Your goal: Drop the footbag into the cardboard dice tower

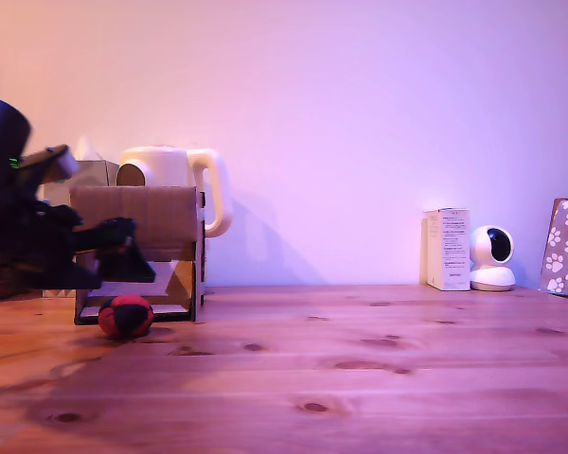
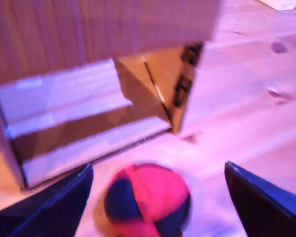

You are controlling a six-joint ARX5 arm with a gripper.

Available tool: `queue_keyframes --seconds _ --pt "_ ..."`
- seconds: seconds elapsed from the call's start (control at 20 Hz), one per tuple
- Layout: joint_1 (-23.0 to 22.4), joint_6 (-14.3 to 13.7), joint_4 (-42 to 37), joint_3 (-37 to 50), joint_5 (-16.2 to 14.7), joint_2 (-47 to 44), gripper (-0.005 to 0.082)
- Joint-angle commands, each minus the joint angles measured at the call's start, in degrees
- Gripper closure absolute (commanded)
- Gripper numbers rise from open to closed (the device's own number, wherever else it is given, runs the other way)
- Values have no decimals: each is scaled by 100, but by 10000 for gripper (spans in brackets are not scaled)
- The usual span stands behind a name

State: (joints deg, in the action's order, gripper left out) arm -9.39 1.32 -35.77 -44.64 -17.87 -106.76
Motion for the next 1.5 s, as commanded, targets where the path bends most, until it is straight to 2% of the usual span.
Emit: queue_keyframes --seconds 0.0,0.3,0.35,0.4,0.55,0.6,0.8,1.25,1.45 --pt "-15 -31 144 -118 13 -332 -6" --pt "-17 -33 699 -588 13 -894 -5" --pt "-17 -35 752 -597 20 -896 22" --pt "-15 -35 750 -597 22 -896 102" --pt "-35 -92 769 -612 11 -894 547" --pt "-46 -94 815 -612 9 -876 627" --pt "-50 -96 1257 -627 11 -603 647" --pt "-55 22 3390 -627 -9 1054 647" --pt "-55 37 3783 -627 -9 1770 647"
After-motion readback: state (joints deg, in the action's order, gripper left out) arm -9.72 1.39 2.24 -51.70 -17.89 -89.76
